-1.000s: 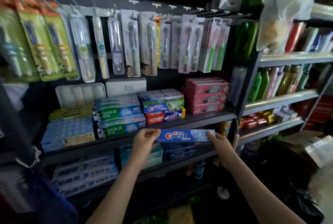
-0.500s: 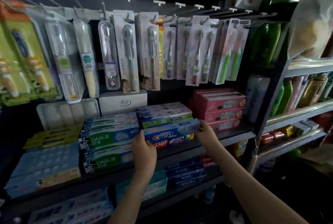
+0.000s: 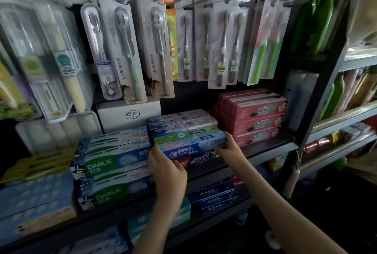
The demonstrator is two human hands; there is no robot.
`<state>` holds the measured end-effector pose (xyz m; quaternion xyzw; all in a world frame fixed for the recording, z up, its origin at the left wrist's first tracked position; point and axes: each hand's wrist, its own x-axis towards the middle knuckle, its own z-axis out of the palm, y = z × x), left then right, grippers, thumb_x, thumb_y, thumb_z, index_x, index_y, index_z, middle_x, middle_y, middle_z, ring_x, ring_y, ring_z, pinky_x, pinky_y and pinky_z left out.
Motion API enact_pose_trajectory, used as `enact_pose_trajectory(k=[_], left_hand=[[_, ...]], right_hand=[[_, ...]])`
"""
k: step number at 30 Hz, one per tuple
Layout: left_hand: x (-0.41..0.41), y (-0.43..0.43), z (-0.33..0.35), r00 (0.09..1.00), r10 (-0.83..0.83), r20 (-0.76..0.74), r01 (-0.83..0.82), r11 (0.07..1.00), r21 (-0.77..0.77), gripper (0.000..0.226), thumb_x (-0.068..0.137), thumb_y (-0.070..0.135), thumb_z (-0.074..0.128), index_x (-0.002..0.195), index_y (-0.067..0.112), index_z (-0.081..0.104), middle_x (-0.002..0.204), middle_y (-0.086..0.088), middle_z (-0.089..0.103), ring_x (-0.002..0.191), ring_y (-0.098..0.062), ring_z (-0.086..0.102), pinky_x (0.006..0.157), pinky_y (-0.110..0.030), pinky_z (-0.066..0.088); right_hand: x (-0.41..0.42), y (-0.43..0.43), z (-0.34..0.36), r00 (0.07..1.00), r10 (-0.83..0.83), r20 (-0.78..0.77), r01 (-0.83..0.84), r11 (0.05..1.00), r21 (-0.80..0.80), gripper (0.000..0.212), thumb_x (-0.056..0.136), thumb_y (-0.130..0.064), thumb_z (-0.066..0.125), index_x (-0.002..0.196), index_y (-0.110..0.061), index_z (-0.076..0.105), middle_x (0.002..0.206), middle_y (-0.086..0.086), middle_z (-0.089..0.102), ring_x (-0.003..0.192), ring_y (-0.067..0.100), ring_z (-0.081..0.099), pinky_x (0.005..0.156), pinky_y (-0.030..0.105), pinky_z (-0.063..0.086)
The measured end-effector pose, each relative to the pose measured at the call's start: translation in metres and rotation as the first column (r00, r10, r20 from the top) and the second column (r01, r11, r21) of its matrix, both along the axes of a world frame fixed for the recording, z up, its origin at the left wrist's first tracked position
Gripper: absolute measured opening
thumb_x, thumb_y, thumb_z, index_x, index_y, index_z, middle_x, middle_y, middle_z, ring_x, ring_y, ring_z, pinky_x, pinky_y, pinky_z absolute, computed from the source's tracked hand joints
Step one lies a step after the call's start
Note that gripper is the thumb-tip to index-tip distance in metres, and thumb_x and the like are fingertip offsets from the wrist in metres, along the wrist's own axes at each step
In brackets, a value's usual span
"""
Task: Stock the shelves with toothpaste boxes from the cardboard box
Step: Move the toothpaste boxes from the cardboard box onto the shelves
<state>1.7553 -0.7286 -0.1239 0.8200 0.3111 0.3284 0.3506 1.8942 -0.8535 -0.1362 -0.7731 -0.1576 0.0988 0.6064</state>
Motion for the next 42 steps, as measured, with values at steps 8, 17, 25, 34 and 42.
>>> enact_pose_trajectory(k=[8, 17, 25, 34, 42], left_hand=[[0.002, -0.041, -0.017, 0.991, -0.052, 0.125, 0.002, 0.928, 0.374, 0.069, 0.077, 0.005, 0.071, 0.137, -0.004, 0.037, 0.144, -0.026, 0.029, 0.129, -0.039, 0.03, 0.102, -0.055, 0.037], [-0.015, -0.205, -0.115, 0.656, -0.744, -0.129, 0.745, 0.611, 0.268, 0.043, 0.092, 0.01, 0.056, 0.133, 0.01, 0.042, 0.143, -0.004, 0.033, 0.131, -0.018, 0.03, 0.105, -0.035, 0.037], [-0.076, -0.37, -0.251, 0.048, -0.846, -0.53, 0.983, 0.135, -0.127, 0.045, 0.098, 0.02, 0.045, 0.141, 0.01, 0.036, 0.147, -0.004, 0.031, 0.135, -0.018, 0.026, 0.112, -0.029, 0.026], [-0.178, -0.503, -0.497, -0.485, -0.57, -0.663, 0.869, -0.226, -0.441, 0.055, 0.098, 0.023, 0.048, 0.148, 0.019, 0.027, 0.148, 0.002, 0.029, 0.136, -0.014, 0.026, 0.109, -0.025, 0.027], [-0.195, -0.561, -0.744, -0.52, -0.196, -0.831, 0.838, -0.307, -0.451, 0.07, 0.095, 0.017, 0.05, 0.152, 0.016, 0.01, 0.156, -0.01, 0.013, 0.14, -0.03, 0.019, 0.113, -0.041, 0.029]], right_hand=[[-0.012, -0.023, -0.006, 0.962, -0.119, 0.244, 0.14, 0.988, -0.072, 0.062, 0.089, -0.015, 0.063, 0.143, -0.016, 0.033, 0.131, -0.007, 0.04, 0.12, 0.01, 0.043, 0.098, 0.029, 0.043], [-0.107, -0.211, -0.104, 0.887, -0.413, 0.204, 0.447, 0.88, -0.162, 0.033, 0.084, -0.008, 0.068, 0.114, -0.018, 0.057, 0.108, -0.002, 0.059, 0.1, 0.01, 0.058, 0.082, 0.017, 0.047], [-0.29, -0.409, -0.249, 0.589, -0.788, -0.18, 0.703, 0.61, -0.365, 0.017, 0.09, -0.019, 0.064, 0.104, -0.02, 0.055, 0.099, -0.005, 0.058, 0.091, 0.008, 0.056, 0.075, 0.017, 0.044], [-0.496, -0.487, -0.508, 0.135, -0.831, -0.54, 0.47, 0.533, -0.703, 0.058, 0.091, -0.017, 0.06, 0.143, -0.014, 0.033, 0.142, 0.004, 0.04, 0.133, 0.017, 0.034, 0.107, 0.029, 0.031], [-0.508, -0.507, -0.754, 0.202, -0.792, -0.576, 0.242, 0.611, -0.754, 0.066, 0.089, -0.006, 0.055, 0.145, -0.015, 0.023, 0.141, 0.007, 0.035, 0.127, 0.024, 0.036, 0.107, 0.037, 0.035]])
